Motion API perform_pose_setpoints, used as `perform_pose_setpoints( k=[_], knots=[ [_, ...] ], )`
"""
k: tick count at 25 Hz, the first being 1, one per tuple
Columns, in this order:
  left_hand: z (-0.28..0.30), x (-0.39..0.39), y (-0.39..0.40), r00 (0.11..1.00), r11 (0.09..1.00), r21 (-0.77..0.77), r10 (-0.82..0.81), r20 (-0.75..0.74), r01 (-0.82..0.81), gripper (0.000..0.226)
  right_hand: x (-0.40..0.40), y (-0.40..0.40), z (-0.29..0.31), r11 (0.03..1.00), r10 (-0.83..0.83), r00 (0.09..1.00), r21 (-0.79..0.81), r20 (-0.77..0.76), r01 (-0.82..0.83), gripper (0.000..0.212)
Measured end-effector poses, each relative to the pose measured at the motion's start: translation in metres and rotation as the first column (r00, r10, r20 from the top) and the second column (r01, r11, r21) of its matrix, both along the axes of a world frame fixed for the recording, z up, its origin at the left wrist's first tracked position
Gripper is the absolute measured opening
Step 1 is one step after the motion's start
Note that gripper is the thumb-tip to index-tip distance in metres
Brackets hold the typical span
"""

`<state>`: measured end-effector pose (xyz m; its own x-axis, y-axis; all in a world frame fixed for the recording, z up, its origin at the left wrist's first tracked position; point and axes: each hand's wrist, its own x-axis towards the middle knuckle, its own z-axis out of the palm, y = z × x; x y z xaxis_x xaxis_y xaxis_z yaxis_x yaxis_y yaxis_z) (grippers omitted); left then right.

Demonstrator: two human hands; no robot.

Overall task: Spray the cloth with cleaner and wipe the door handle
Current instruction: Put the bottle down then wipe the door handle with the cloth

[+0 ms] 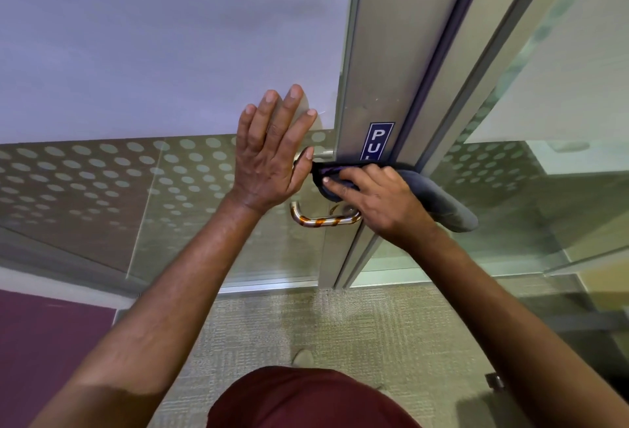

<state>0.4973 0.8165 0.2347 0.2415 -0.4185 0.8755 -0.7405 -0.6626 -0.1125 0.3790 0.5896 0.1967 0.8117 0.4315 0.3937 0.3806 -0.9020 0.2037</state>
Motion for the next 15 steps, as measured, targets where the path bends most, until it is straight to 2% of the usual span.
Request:
perform_pose_setpoints(
  k=[3, 5, 9, 11, 15],
  knots=[
    [0.0, 0.0, 0.001, 1.0, 1.0, 0.002, -0.01, 0.007, 0.01, 0.053, -0.002, -0.002, 0.0, 0.999, -0.011, 0.998, -0.037, -0.064, 0.009, 0.053],
    [0.001, 0.0, 0.002, 1.0, 1.0, 0.003, -0.013, 0.002, 0.013, 0.054, -0.004, -0.001, 0.002, 1.0, -0.023, 0.999, -0.005, -0.04, 0.023, 0.051],
    [0.0, 0.0, 0.001, 1.0, 1.0, 0.003, -0.016, 0.011, 0.016, 0.057, 0.0, 0.008, 0.015, 0.966, -0.145, 0.983, 0.232, 0.11, 0.117, 0.057],
    [-0.001, 0.002, 0.001, 0.999, 1.0, -0.003, -0.026, 0.021, 0.026, 0.057, 0.003, 0.014, 0.019, 0.949, -0.179, 0.975, 0.285, 0.134, 0.135, 0.06],
    [-0.003, 0.002, -0.001, 0.999, 0.999, -0.022, -0.038, 0.02, 0.039, 0.057, -0.002, 0.01, 0.021, 0.992, -0.074, 0.994, 0.11, 0.081, 0.065, 0.053]
  ],
)
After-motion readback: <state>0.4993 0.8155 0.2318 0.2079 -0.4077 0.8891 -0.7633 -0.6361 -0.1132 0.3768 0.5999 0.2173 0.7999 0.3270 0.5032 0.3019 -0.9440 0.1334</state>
